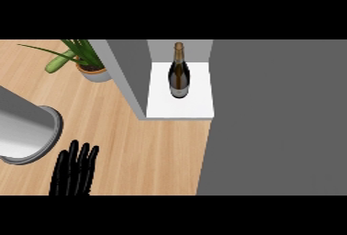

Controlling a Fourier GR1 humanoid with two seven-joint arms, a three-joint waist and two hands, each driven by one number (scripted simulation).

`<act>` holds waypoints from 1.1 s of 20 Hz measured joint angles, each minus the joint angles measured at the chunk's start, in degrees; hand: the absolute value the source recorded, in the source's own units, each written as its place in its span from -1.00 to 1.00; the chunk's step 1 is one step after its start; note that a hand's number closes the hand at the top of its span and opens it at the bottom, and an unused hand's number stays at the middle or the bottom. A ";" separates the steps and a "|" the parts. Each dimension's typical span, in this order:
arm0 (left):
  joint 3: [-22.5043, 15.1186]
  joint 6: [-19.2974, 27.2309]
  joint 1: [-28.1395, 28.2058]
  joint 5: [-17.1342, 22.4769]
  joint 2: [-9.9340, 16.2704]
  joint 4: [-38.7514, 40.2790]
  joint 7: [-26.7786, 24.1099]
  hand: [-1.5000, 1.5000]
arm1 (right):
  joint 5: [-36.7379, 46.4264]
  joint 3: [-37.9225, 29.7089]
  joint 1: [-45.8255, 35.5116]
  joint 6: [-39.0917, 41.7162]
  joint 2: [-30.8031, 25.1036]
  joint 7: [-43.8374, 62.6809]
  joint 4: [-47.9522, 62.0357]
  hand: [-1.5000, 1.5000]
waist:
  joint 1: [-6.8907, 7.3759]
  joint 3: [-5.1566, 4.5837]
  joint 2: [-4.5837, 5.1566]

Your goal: Pick up the wine, place it into the cabinet and close the cabinet

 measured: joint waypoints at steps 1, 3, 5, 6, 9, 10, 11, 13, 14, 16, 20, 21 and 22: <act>0.47 -0.46 1.25 0.12 0.85 -1.00 -0.47 -1.00 | -0.10 1.45 0.82 0.06 0.43 0.34 0.02 1.00 | 0.08 0.00 -0.02; 2.69 -1.92 3.01 1.27 2.66 -2.62 -0.96 -1.00 | -0.37 3.81 1.87 -0.45 1.29 1.61 -0.08 1.00 | 0.15 -0.01 -0.05; 4.76 -3.06 4.11 2.40 3.49 -3.44 -1.29 -1.00 | -0.59 6.52 3.27 -0.11 1.73 2.08 -0.16 1.00 | 0.08 -0.01 -0.06; 5.74 -3.93 4.83 3.00 3.69 -3.30 -1.87 -1.00 | -0.59 8.30 3.36 0.19 1.99 2.11 -0.10 1.00 | 0.13 -0.01 -0.05; 9.86 -6.25 6.78 5.58 5.83 -4.69 -1.83 -1.00 | -0.39 13.40 3.00 1.46 2.01 2.22 -0.07 1.00 | 0.26 -0.03 -0.09; 11.70 -7.79 7.68 6.89 6.57 -4.48 -2.18 -1.00 | -0.34 14.75 3.03 1.65 1.96 2.36 -0.16 1.00 | 0.28 -0.05 -0.11; 12.74 -8.50 8.63 7.57 7.32 -5.06 -2.10 -1.00 | -0.17 17.02 2.86 1.11 2.42 3.15 -0.26 1.00 | 0.30 -0.05 -0.15; 15.57 -10.32 9.69 9.23 8.26 -5.20 -2.08 -1.00 | 0.18 20.14 2.83 0.62 2.84 3.63 -0.31 1.00 | 0.23 -0.06 -0.16; 16.88 -11.37 9.93 9.91 8.54 -4.38 -2.21 -1.00 | 0.51 21.70 2.85 -0.23 3.12 3.59 -0.23 1.00 | 0.13 -0.07 -0.17; 18.72 -12.48 11.33 10.69 9.35 -4.74 -2.16 -1.00 | 2.32 25.01 3.06 -2.24 3.56 3.13 -0.17 1.00 | 0.08 -0.07 -0.23; 23.33 -16.33 13.64 13.03 11.35 -4.34 -2.02 -1.00 | 7.73 31.41 1.54 -7.42 3.51 3.38 -0.92 1.00 | 0.13 -0.10 -0.29; 24.15 -17.41 14.15 13.48 11.73 -4.02 -2.00 -1.00 | 8.91 32.04 1.52 -8.99 3.03 3.68 -1.20 1.00 | 0.11 -0.12 -0.33; 25.42 -18.44 14.28 14.29 12.15 -3.74 -1.75 -1.00 | 9.78 32.31 1.33 -10.31 2.37 3.63 -1.40 1.00 | 0.12 -0.12 -0.32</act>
